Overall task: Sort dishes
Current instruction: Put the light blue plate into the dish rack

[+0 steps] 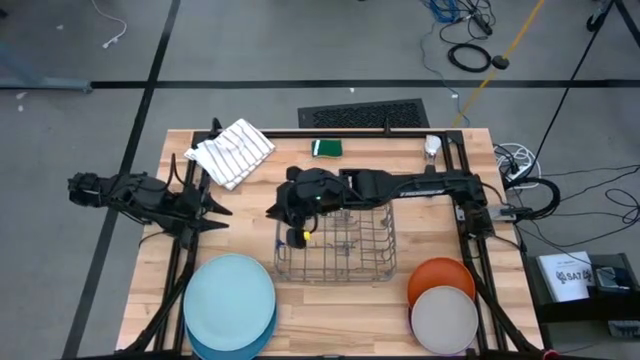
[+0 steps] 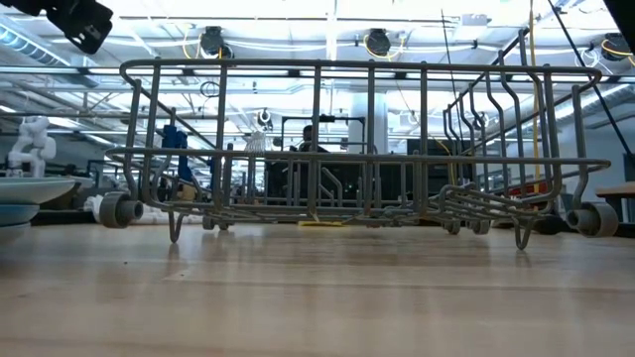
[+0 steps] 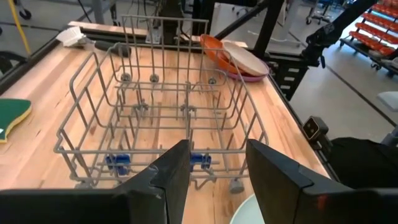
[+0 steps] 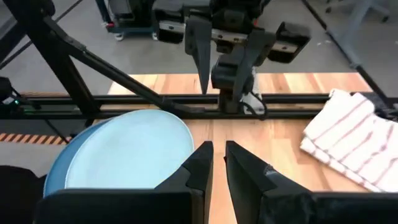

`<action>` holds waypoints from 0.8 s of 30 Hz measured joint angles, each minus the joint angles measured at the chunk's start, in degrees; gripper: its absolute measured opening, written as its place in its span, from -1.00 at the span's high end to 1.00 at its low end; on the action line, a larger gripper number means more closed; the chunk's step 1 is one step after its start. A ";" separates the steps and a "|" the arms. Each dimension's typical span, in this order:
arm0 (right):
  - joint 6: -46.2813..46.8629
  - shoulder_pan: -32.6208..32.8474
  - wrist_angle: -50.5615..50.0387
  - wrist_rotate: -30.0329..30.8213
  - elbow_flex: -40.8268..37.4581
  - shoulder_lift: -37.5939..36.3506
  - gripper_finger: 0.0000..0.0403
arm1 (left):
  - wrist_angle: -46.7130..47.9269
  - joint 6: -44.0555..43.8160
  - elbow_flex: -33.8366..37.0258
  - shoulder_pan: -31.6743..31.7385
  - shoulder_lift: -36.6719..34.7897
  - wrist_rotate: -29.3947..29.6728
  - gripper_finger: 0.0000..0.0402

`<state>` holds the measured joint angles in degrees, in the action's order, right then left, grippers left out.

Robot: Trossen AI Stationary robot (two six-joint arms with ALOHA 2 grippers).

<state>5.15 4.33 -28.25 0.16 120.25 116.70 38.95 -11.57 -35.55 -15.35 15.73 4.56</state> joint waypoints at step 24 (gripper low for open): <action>-1.87 4.22 6.77 -6.51 -0.02 6.25 -0.02 | 0.09 -0.05 0.00 0.00 0.00 0.41 0.21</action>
<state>3.28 8.55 -21.48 -6.35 120.22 122.96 39.05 -11.62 -35.55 -15.35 15.73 4.97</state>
